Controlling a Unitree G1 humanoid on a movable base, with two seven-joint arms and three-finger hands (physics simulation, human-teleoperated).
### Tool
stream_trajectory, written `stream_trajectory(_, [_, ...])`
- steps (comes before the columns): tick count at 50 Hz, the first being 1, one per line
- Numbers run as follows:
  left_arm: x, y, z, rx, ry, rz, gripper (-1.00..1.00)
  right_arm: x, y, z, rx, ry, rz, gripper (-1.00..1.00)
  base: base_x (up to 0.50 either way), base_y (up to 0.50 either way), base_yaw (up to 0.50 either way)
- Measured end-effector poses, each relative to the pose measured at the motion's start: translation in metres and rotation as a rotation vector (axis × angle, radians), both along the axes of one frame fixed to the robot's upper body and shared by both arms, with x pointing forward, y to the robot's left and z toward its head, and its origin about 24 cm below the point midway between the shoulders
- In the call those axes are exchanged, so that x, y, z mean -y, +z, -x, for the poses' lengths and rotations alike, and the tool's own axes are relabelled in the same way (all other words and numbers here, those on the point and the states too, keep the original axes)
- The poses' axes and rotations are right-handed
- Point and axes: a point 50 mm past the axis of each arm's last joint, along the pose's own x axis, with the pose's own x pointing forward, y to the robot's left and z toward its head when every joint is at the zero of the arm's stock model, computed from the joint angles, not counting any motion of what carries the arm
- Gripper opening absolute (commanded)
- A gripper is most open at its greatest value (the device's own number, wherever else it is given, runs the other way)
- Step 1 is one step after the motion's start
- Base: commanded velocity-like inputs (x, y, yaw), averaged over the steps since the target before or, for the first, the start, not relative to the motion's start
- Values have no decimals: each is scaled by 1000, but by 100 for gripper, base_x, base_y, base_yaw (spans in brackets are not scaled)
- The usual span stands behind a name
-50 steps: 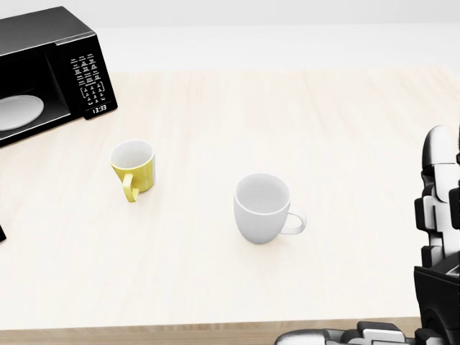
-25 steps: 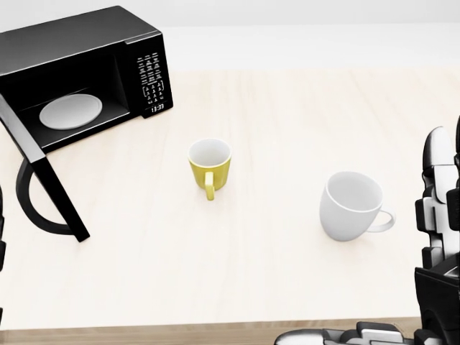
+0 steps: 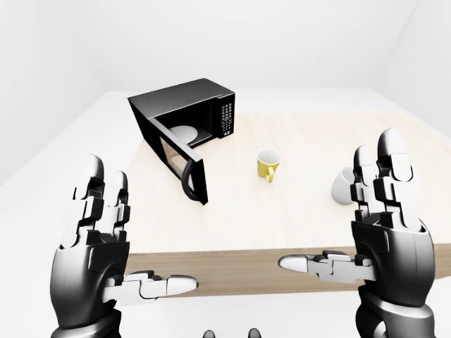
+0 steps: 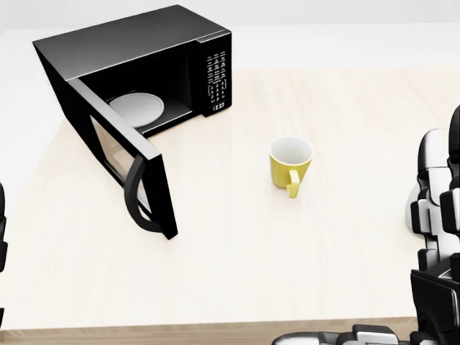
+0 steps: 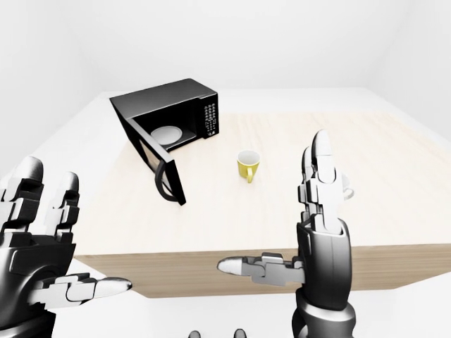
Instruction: Close the microwave.
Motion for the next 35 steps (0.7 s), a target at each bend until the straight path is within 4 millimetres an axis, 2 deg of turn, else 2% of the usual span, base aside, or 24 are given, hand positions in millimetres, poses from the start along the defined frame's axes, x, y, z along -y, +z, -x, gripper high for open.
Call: stream_trajectory(35, [-1,0,0,-3,1,2,100,-2,0,0,0,2,6,100,0,50,0])
